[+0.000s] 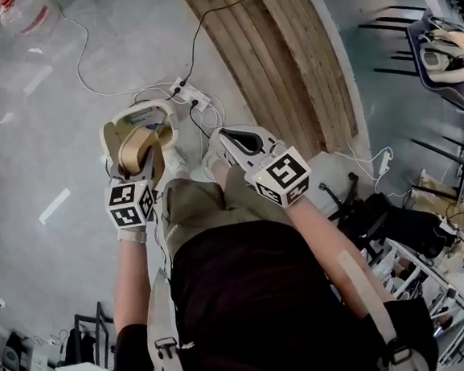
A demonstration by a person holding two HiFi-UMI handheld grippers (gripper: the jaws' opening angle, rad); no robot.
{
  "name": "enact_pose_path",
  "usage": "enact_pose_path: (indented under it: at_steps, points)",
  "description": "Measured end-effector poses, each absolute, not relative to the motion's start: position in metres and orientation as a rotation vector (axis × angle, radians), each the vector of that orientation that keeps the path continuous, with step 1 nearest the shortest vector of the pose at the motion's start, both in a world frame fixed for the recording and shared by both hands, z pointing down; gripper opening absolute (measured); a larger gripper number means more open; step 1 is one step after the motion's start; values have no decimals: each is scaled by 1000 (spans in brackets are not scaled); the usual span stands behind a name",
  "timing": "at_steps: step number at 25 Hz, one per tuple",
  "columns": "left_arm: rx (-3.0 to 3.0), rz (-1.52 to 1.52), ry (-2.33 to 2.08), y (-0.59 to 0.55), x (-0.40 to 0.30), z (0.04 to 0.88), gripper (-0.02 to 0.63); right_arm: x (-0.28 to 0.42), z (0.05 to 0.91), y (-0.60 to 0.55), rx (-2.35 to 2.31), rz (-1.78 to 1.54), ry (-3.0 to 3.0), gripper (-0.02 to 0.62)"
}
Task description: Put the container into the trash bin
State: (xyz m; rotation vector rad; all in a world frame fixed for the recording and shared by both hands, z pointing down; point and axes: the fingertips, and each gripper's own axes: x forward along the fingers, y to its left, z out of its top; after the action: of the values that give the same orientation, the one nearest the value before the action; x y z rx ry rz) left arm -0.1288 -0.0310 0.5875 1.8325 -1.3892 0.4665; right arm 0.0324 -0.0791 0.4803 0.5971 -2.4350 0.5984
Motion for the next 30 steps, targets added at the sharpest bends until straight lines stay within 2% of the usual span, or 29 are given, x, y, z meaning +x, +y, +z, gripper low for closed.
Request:
enact_pose_path:
  at_steps: [11, 30]
  points:
    - [1600, 416, -1382, -34, -126, 671, 179, 56, 516, -84, 648, 666, -2373, 15]
    - [1193, 123, -1467, -49, -144, 794, 184, 89, 574, -91, 632, 735, -2270, 15]
